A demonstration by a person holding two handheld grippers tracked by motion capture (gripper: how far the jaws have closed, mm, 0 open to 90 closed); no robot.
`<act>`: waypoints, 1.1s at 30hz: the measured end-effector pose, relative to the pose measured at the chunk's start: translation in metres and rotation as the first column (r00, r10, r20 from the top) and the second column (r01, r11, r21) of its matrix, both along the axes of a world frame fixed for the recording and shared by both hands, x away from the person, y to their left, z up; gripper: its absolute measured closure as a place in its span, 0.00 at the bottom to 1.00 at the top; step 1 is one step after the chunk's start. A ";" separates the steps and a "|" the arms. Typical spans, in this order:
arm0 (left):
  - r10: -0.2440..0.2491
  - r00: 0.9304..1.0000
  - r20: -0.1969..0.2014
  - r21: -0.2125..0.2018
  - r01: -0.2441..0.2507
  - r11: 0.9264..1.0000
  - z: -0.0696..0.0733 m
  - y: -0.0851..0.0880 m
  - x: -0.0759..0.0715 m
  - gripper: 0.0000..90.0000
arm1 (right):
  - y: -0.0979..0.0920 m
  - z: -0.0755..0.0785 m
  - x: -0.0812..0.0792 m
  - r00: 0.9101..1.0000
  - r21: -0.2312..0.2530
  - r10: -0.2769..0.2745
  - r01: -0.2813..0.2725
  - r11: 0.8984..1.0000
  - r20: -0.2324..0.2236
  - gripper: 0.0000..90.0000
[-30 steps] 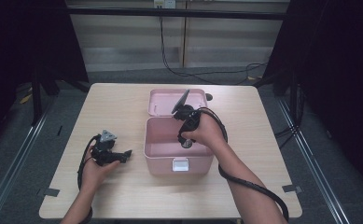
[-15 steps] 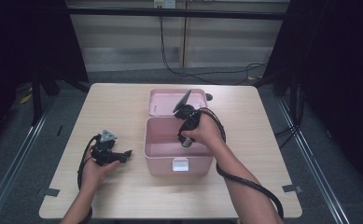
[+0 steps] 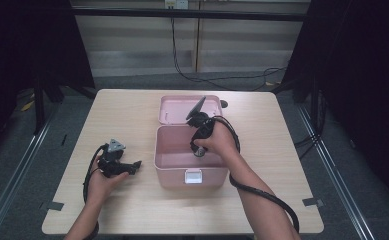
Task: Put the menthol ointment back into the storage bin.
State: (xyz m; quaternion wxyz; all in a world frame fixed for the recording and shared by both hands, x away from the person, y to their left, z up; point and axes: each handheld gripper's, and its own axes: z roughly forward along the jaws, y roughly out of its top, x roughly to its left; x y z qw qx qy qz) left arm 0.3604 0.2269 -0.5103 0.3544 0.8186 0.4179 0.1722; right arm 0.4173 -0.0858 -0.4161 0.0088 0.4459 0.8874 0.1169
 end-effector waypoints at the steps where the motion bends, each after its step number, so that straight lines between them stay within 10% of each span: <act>1: 0.000 1.000 0.000 0.000 0.000 1.000 0.000 0.000 0.000 0.16 | 0.000 0.000 0.000 1.000 -0.001 -0.002 0.002 1.000 0.001 0.56; 33: -0.002 1.000 -0.001 -0.001 0.002 1.000 0.000 0.000 0.000 0.16 | 0.005 -0.018 0.005 1.000 -0.010 -0.015 0.015 1.000 -0.004 0.56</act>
